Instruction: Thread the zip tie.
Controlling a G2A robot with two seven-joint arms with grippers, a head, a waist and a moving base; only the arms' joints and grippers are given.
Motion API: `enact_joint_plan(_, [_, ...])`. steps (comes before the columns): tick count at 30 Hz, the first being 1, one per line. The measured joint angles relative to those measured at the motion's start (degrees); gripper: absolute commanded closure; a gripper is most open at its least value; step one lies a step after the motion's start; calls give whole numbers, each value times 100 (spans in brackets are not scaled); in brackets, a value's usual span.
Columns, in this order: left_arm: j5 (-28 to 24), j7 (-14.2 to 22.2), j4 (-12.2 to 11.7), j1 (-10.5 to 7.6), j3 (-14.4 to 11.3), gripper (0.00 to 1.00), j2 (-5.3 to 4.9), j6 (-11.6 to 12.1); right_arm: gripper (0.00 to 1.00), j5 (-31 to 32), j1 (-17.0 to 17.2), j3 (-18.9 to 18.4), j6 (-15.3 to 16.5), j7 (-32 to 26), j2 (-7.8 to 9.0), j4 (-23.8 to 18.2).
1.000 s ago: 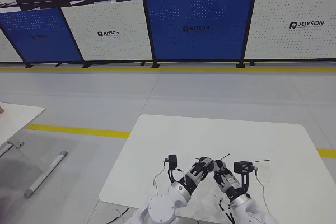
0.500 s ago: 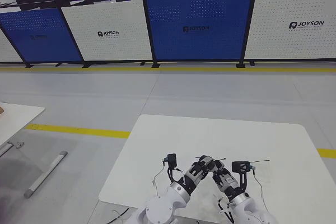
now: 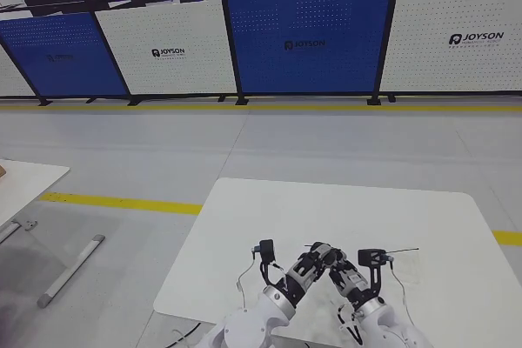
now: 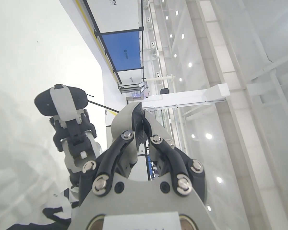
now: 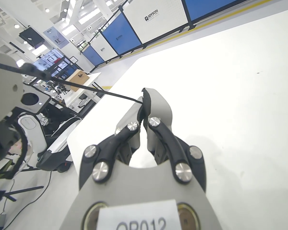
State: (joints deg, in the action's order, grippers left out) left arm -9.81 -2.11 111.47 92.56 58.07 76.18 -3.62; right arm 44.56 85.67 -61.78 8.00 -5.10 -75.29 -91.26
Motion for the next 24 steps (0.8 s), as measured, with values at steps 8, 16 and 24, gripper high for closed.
enact_joint_plan(8, [35, -94, 48, 18, -7, 100, -5, -10, 0, -102, -79, 10, 81, -66, -11, 59])
enact_joint_plan(16, [-126, -674, -309, -244, 88, 100, 54, -58, 0, -534, 341, -470, 661, 430, 68, -180])
enact_joint_plan(24, [-352, -953, -705, -440, 143, 100, 105, -133, 0, -1422, 1077, -1108, 1151, 1257, 203, -752])
